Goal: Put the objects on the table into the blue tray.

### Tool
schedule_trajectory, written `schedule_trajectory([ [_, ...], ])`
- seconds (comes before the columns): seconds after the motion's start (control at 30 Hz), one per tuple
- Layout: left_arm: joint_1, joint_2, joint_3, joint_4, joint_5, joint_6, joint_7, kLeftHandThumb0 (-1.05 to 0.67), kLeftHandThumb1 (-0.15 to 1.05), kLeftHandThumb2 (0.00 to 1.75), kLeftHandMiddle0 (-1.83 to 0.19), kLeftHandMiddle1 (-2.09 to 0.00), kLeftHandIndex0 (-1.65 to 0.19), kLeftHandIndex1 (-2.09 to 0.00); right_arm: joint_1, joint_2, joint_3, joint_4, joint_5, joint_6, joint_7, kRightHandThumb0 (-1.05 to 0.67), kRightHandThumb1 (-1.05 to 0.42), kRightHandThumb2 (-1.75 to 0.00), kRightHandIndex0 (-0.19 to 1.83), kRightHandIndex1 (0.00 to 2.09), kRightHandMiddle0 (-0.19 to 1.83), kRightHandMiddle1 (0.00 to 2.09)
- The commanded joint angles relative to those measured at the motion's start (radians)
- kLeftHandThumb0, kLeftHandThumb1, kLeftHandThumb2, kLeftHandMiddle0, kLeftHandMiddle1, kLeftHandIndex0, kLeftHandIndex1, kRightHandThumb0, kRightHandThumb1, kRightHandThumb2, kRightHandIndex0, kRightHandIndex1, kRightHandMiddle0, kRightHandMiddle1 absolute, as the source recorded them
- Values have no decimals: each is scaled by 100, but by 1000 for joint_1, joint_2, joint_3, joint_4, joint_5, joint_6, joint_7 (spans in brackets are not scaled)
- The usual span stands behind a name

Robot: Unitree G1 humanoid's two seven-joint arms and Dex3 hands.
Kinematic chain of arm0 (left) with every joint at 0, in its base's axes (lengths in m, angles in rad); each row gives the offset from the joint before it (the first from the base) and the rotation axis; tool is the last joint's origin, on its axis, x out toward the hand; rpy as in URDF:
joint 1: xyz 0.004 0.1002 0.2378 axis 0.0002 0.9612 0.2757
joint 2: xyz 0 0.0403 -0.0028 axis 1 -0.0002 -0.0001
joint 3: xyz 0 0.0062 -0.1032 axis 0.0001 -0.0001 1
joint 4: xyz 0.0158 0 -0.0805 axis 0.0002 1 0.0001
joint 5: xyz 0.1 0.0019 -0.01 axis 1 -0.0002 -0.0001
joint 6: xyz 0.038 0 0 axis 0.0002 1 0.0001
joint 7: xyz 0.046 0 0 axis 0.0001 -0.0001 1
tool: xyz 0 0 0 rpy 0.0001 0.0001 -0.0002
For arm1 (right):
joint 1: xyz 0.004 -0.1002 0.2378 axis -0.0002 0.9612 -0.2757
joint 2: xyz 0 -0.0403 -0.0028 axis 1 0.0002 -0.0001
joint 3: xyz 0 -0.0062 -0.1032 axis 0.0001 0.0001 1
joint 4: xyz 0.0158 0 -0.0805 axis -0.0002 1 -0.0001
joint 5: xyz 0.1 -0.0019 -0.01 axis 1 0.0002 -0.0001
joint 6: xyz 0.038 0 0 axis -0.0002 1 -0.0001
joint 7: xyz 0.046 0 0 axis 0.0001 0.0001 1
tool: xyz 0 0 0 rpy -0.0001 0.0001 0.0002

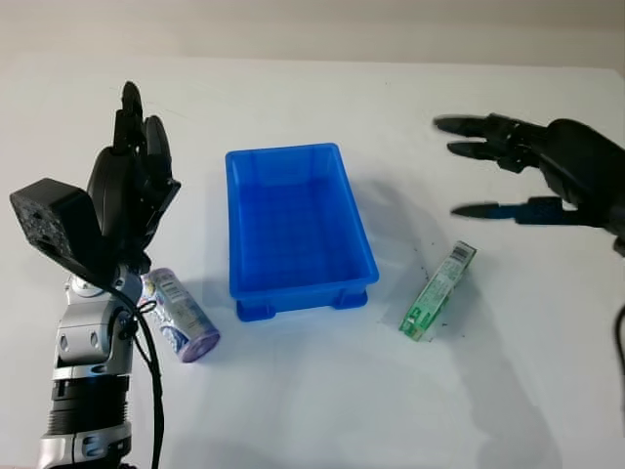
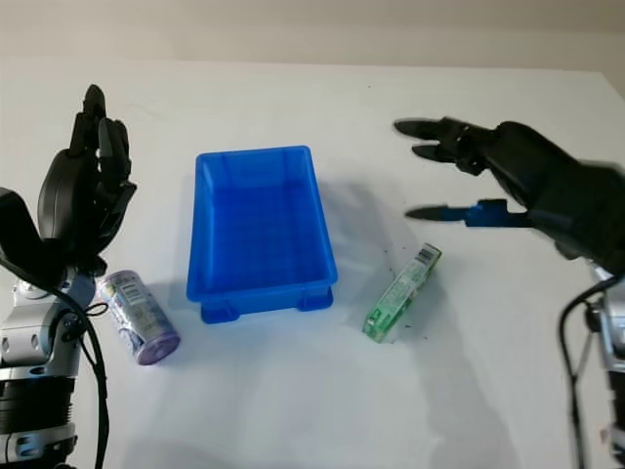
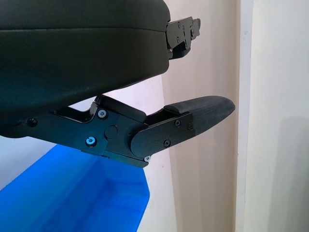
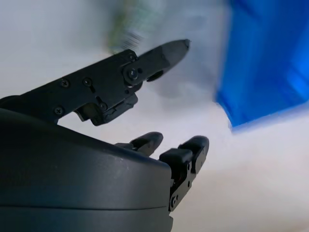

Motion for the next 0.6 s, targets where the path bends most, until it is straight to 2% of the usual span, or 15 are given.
schedule_trajectory([
  [0.0,-5,-1,1,14,-2,-11,-2,-71,105,74,19,0,19,0,26,-51,26,-33,-43,-53,26,-41,-75,-5,46,14,51,13],
  [0.13,-14,-3,0,27,-9,-11,-8,-71,105,72,19,0,19,0,53,-99,66,-61,-115,-153,65,-33,-77,-6,43,10,47,8],
  [0.2,-15,-4,-1,30,-10,-17,-11,-72,105,71,19,0,19,0,64,-110,82,-56,-161,-224,54,-35,-77,-6,44,10,47,7],
  [0.4,-9,-14,-2,39,-4,-29,3,-72,105,72,19,0,19,0,86,-86,93,-8,-189,-346,2,-34,-78,-6,45,9,47,7],
  [0.57,0,-16,0,35,-4,-31,2,-72,105,71,19,0,19,0,106,-59,118,9,-210,-398,-39,-32,-80,-6,46,8,48,7],
])
